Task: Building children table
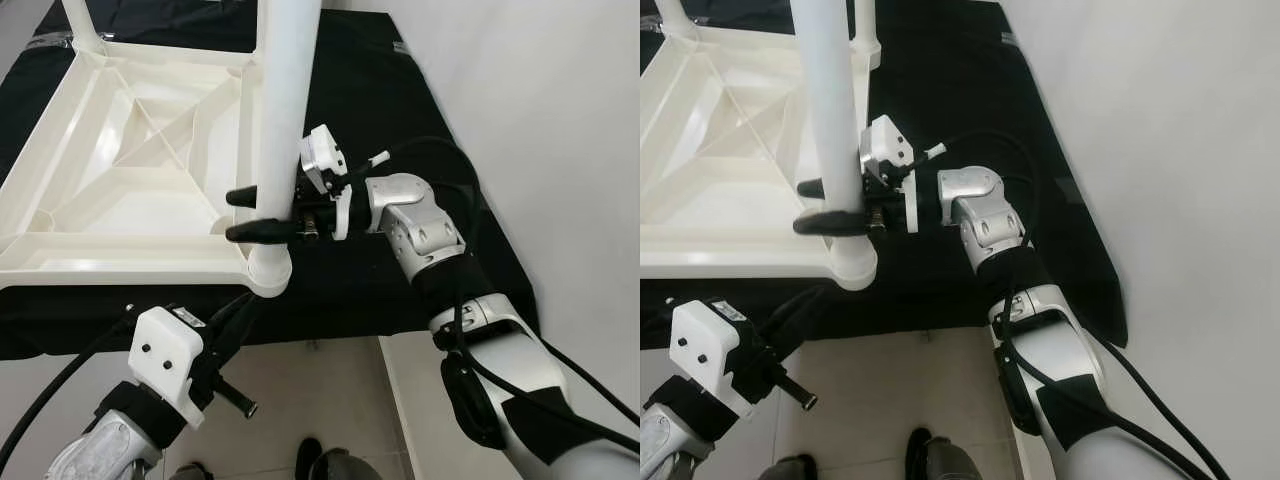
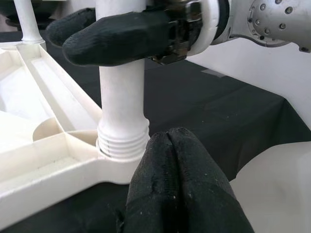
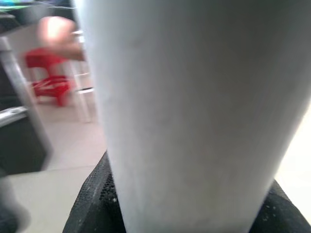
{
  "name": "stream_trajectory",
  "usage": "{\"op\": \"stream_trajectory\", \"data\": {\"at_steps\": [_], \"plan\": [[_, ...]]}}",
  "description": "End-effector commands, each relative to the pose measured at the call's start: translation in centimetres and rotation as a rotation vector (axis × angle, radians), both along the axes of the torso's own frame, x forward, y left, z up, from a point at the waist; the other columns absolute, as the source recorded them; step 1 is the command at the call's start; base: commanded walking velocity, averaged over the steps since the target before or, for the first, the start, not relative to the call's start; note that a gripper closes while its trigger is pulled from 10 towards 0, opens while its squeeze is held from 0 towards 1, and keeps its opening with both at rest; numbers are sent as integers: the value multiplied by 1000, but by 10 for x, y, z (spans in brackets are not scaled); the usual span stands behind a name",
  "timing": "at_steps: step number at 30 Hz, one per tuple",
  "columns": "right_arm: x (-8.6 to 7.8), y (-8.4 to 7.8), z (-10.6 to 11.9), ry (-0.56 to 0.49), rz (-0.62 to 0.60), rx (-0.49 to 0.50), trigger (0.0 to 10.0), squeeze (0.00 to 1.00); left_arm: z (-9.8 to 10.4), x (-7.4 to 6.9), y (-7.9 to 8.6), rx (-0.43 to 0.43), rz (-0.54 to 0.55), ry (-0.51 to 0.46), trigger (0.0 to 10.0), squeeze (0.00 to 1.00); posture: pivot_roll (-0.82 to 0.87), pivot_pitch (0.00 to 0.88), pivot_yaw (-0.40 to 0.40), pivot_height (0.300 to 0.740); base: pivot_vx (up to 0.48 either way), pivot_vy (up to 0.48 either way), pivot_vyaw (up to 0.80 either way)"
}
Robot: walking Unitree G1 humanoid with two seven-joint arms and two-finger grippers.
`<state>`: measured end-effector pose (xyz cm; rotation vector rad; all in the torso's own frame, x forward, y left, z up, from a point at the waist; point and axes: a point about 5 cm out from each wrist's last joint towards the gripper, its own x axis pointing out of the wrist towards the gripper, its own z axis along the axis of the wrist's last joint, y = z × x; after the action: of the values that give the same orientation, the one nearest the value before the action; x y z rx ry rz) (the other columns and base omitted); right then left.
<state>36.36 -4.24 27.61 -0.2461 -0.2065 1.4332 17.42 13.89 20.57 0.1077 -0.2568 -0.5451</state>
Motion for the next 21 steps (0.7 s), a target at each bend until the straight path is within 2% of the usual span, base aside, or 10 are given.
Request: {"op": "stream_trajectory", "data": {"at_steps": [1,2,3,5,8,15,16,17,20,21], "plan": [[8,-13,-11,37,-140,3,0,0,-3,-3,-1,13,-17,21,10000,0,183,251,-178,740,0,0,0],[13,-11,-34,156,-409,79,0,0,-2,-3,-1,13,-16,18,10000,0,177,256,-186,740,0,0,0],[2,-10,-69,194,-583,28,0,0,-1,-3,0,14,-14,16,10000,0,189,273,-178,740,0,0,0],[-16,-7,-101,290,-770,32,0,0,-1,-3,0,15,-12,16,10000,0,177,260,-166,740,0,0,0],[-17,-5,-98,220,-756,1,0,0,-1,-2,-1,12,-20,17,10000,0,172,262,-164,740,0,0,0],[-14,0,-91,195,-722,-21,0,0,-1,-3,-4,5,-32,17,10000,0,176,266,-171,740,0,0,0],[-14,0,-88,196,-717,-13,4667,0,-2,-4,-4,5,-29,18,10000,0,178,267,-170,740,0,0,0],[-14,1,-87,200,-717,-7,10000,0,-2,-5,-4,4,-26,18,10000,0,178,267,-170,740,0,0,0],[-17,5,-80,239,-686,35,10000,0,-3,-5,-4,5,-24,18,10000,0,178,265,-171,740,0,0,0],[-19,9,-70,259,-601,80,10000,1000,-3,-5,-3,5,-24,17,10000,0,177,263,-174,740,0,0,0]]}}
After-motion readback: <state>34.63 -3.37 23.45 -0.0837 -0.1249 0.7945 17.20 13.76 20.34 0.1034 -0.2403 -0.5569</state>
